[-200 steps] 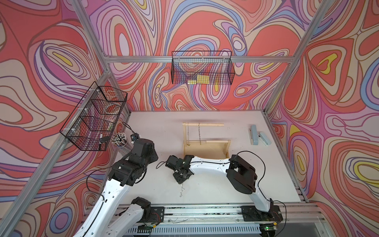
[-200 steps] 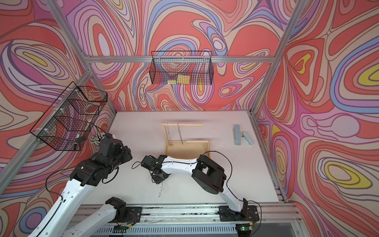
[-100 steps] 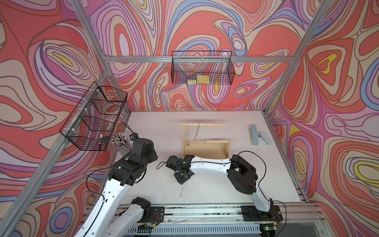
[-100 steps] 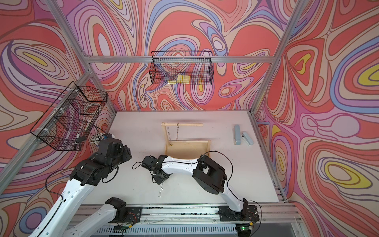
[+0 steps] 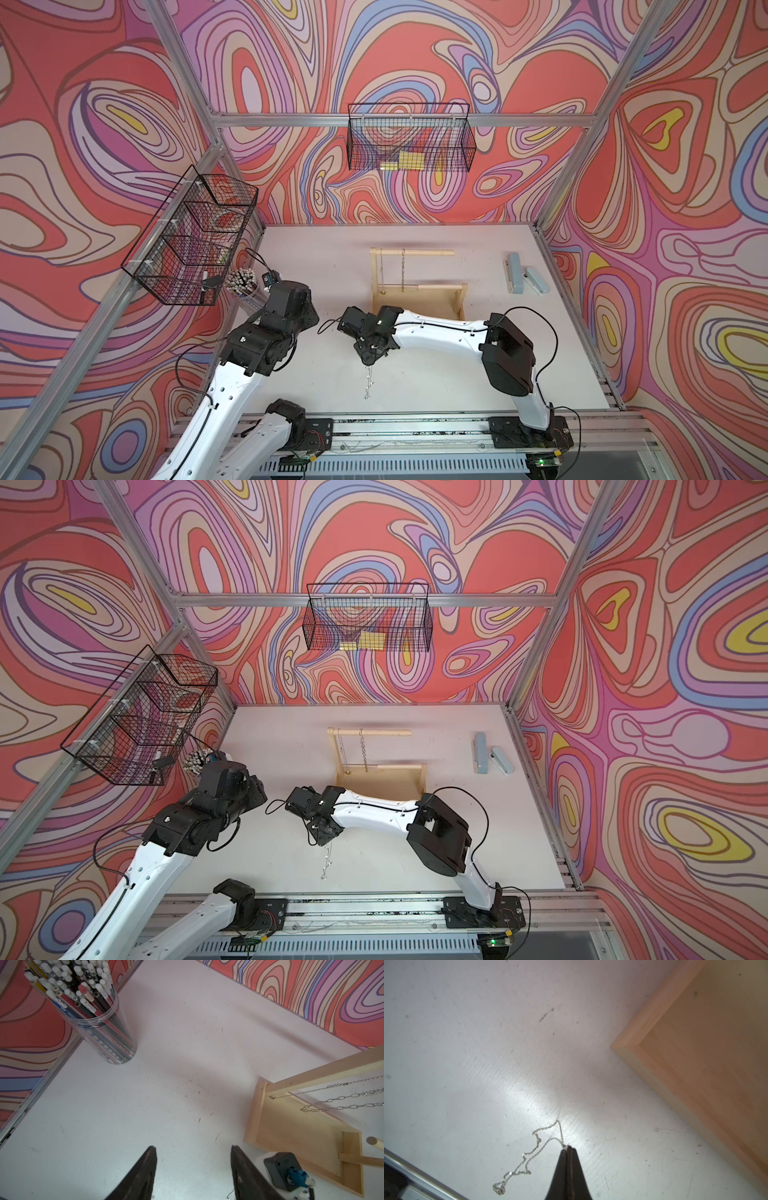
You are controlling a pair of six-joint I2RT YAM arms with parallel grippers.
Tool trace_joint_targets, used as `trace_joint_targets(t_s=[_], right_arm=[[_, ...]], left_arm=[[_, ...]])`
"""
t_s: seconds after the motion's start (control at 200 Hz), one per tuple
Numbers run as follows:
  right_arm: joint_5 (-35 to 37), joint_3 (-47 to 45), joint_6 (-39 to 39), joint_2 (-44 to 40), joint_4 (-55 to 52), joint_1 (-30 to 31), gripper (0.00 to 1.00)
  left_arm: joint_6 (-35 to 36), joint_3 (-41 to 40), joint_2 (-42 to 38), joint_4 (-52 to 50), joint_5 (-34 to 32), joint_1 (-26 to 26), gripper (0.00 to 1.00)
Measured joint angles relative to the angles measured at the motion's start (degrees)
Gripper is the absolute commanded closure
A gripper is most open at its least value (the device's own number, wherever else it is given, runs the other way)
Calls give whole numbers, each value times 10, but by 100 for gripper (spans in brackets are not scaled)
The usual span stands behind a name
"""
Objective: Hang the necklace on the jewelry display stand
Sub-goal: Pick up the necklace from the center of the board.
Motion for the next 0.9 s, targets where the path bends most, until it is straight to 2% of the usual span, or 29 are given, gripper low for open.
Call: trace_joint_targets(t_s=[0.215, 0.591, 0.901], right_arm=[[22, 48, -9, -11, -37, 0, 100], [61, 198, -39, -66, -111, 0, 100], [89, 296, -77, -66, -160, -3, 100]], left_arm=[[-12, -18, -10, 1, 7, 0, 42], [-33, -46, -29, 23, 35, 0, 46], [1, -61, -24, 135, 176, 0, 48]])
